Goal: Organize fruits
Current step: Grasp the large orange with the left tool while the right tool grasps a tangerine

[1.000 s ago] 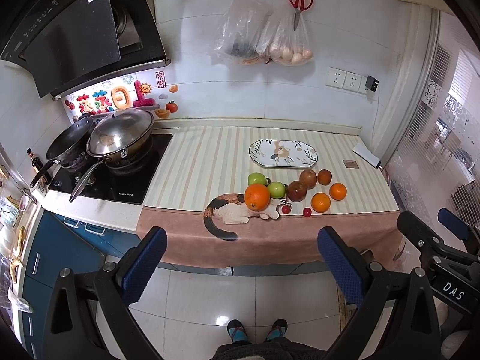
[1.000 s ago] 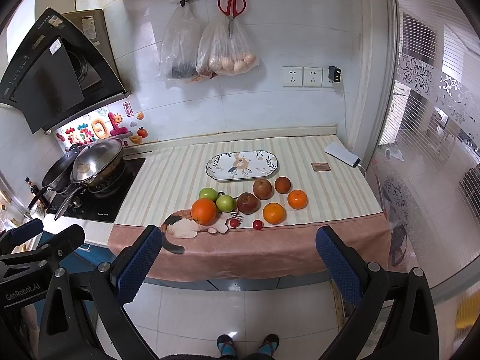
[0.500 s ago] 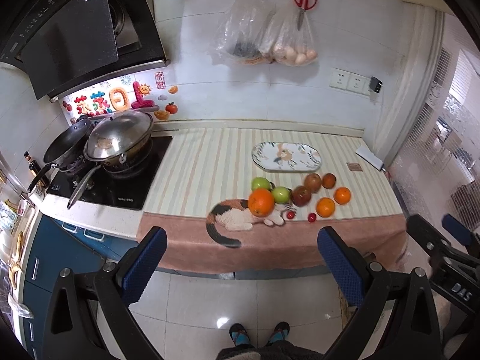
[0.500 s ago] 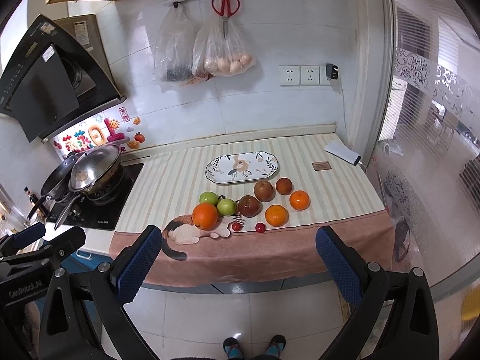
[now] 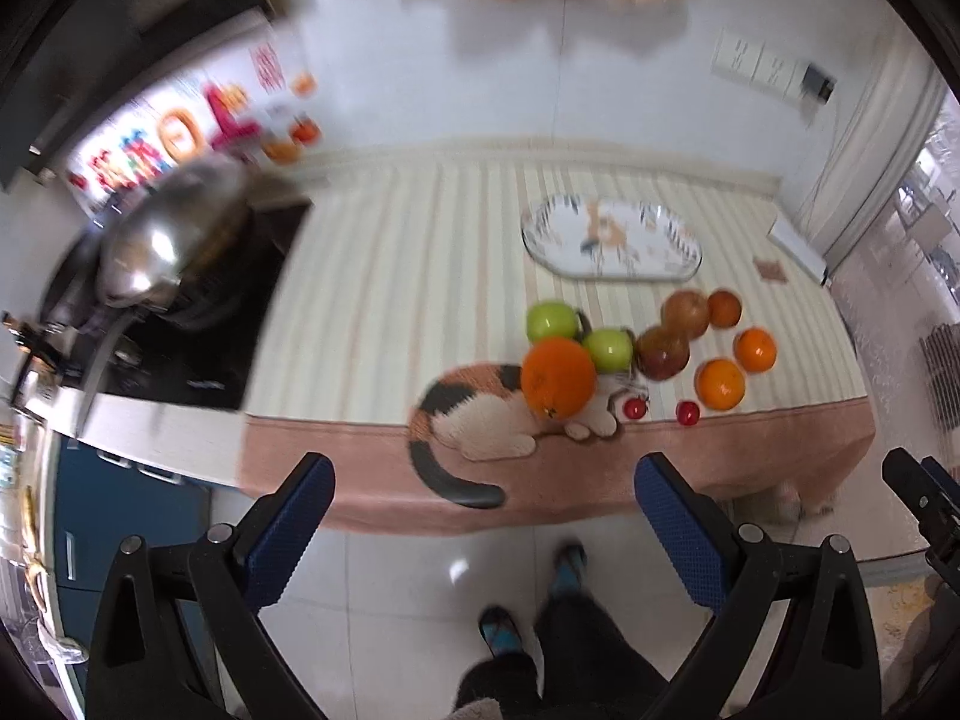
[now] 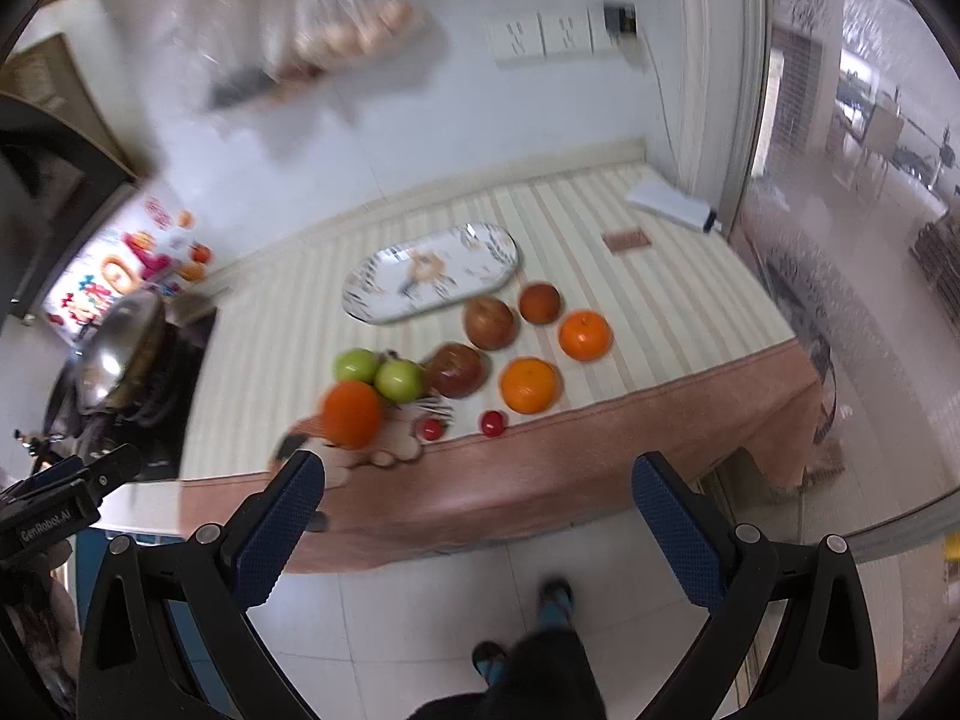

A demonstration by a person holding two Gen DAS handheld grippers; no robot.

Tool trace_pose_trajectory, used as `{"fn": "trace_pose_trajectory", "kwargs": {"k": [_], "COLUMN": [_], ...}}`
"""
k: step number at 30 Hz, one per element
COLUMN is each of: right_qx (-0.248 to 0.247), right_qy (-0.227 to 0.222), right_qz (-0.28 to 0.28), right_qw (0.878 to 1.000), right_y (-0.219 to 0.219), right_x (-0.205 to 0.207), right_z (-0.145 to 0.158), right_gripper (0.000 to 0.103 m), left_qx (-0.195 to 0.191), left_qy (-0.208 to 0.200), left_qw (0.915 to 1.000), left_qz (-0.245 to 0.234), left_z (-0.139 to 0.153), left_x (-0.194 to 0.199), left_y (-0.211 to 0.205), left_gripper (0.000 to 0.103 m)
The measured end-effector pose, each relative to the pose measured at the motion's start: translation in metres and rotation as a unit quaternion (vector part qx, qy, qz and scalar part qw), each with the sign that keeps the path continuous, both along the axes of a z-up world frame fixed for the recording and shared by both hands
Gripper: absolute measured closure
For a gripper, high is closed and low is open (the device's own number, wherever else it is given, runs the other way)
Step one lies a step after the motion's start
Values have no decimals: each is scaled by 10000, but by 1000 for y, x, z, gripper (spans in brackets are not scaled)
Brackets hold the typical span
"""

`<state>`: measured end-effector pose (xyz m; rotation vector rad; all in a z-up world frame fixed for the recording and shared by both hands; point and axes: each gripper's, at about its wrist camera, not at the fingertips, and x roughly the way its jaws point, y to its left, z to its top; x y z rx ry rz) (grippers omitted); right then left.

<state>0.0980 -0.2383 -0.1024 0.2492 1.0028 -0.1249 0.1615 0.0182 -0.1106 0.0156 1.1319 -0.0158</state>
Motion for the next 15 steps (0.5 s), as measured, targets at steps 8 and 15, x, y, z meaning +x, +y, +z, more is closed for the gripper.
{"fn": "trace_pose_trajectory", "kwargs": {"k": [8,15], "right_qx": [353,478], "right_qy": [1046,1801], "right_qz": [159,292], "right_qw": [9938,9820], "right_y": [-43,-59], "right_x": [108,170], "right_z": [-106,-176], "right_gripper": [0,0], "left_qx": [-234,-243], "left_qy": [1330,2186], "left_qw": [9908,9755], "left_qz": [12,-31], "left_z": [-104,-174], "left_x": [102,156], "left_y": [-29,-49], "left_gripper": [16,16]}}
